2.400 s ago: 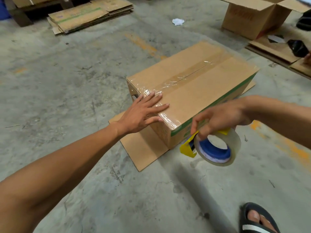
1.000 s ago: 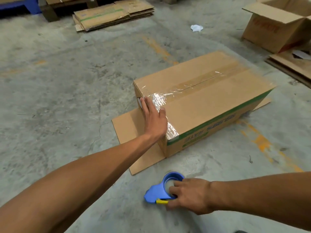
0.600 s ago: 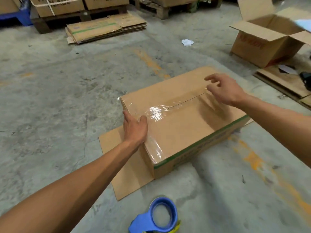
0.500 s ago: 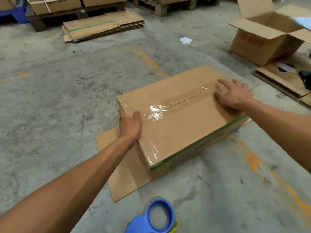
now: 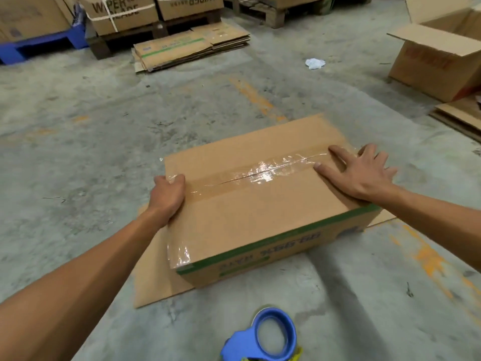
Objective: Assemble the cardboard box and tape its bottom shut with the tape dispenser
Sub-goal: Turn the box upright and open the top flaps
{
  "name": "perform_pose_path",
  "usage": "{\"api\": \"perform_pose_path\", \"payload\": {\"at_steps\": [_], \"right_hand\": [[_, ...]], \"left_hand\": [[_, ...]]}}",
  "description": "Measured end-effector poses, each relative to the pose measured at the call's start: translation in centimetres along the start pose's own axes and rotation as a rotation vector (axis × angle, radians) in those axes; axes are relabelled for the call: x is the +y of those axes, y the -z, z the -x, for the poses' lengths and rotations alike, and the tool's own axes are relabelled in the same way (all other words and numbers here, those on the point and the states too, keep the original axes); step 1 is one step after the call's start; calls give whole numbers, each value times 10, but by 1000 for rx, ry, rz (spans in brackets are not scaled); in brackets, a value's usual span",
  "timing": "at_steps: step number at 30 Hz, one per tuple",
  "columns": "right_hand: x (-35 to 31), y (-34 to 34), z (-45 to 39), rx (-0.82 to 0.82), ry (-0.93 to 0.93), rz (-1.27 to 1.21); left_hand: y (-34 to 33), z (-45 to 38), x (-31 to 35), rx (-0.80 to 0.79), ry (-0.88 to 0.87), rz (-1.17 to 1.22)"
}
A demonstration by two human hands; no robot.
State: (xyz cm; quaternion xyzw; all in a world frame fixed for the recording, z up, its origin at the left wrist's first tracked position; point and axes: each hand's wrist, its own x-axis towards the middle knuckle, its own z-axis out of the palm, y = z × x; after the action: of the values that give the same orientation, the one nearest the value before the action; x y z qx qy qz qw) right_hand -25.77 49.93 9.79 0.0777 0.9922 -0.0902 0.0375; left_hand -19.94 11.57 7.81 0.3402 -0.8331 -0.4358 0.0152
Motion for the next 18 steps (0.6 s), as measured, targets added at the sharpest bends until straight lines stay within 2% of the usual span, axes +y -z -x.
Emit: {"api": "perform_pose_path", "payload": {"at_steps": [4, 9, 12, 16, 18], "right_hand": [[-51, -5, 27, -144, 139, -61], [-101, -13, 47, -348, 274, -66], [-121, -11, 33, -319, 251, -140], [-146, -7, 13, -343, 182, -501], [-155, -14, 6, -308, 149, -506]], "left_hand": [[60, -18, -17, 88, 121, -159], [116, -32, -56, 141, 131, -236], [132, -40, -63, 86, 71, -281], [133, -53, -52, 34, -34, -234], [128, -58, -53, 56, -43, -177]]}}
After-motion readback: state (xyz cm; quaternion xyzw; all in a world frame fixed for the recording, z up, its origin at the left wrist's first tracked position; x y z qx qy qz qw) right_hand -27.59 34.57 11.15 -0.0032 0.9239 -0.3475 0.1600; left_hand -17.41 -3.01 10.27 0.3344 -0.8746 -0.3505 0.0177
